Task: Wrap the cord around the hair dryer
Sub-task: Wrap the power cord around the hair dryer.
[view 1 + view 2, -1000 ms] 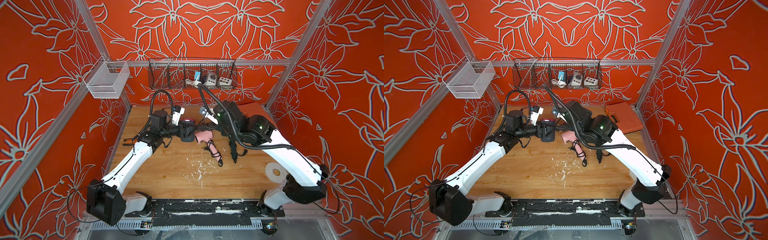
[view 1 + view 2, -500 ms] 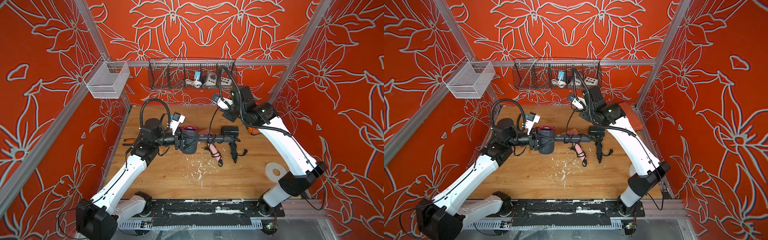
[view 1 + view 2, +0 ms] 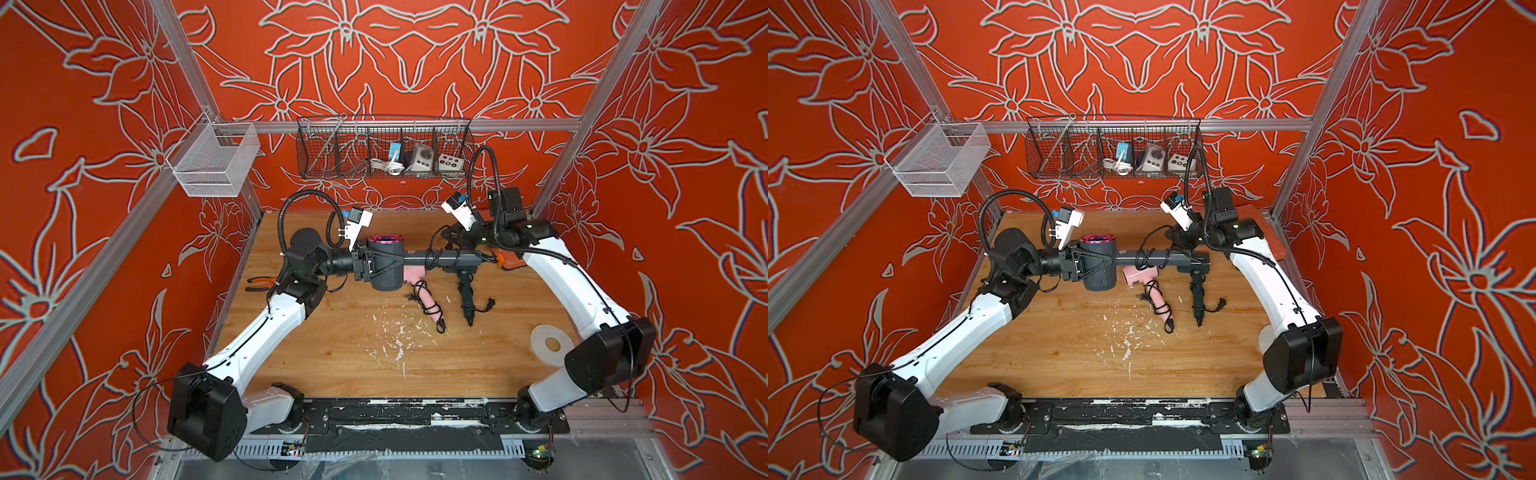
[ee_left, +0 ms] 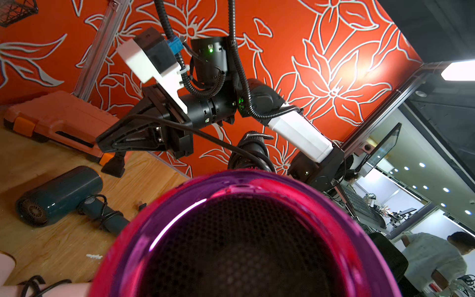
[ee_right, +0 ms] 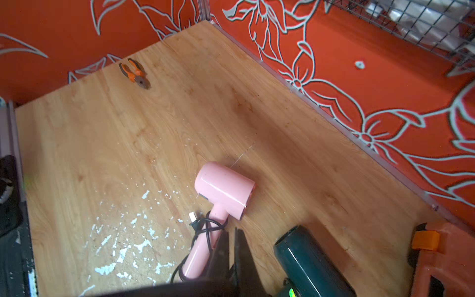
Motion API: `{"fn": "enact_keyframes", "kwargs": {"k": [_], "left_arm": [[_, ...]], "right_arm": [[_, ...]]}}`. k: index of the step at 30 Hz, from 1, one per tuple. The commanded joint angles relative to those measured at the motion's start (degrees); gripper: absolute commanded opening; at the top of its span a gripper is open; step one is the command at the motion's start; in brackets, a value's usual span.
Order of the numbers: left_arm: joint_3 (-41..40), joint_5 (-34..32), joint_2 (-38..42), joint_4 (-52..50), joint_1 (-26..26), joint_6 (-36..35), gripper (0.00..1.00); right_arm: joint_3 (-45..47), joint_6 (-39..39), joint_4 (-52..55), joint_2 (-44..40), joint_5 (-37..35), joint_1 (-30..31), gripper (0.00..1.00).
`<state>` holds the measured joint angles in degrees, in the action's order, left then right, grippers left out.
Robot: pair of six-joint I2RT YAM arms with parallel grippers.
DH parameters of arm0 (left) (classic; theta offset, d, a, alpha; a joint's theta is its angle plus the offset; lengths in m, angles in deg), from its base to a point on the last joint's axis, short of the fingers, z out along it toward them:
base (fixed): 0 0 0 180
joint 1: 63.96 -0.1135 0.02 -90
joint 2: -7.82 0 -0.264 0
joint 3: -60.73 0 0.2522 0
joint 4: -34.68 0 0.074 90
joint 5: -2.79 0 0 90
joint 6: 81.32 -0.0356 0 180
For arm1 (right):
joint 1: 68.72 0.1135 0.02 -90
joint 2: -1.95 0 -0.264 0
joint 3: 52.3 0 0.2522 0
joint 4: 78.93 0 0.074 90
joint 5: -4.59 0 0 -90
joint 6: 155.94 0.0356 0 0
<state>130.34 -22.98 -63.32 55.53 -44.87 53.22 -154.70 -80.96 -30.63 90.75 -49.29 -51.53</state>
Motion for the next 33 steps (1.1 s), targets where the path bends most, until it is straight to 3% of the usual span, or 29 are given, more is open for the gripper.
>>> {"fn": "enact_keyframes", "kwargs": {"k": [1,11,16,24,33], "left_arm": [[4.2,1.4,0.0,12.7,0.3,4.5,0.0],[4.7,-5.2,-4.9,22.2,-0.6,11.6,0.0],[6.0,-7.8,-5.9,23.1,-2.2,13.2,0.0],[5.0,-13.5,-6.1,23.4,-5.1,14.2,0.0],[3.5,-17.4,-4.6,14.5,-6.5,8.3,0.0]], "right_arm": [[2.9,9.2,-8.0,-1.4,5.6,-0.7,0.0],[17.7,30.1,-26.8,-5.1,7.4,-0.6,0.0],[22.4,31.5,-27.5,-7.9,5.1,0.9,0.0],[32.7,34.2,-31.7,-15.5,-4.4,7.6,0.0],[34.4,28.3,-25.0,-19.7,-16.6,16.5,0.0]]}}
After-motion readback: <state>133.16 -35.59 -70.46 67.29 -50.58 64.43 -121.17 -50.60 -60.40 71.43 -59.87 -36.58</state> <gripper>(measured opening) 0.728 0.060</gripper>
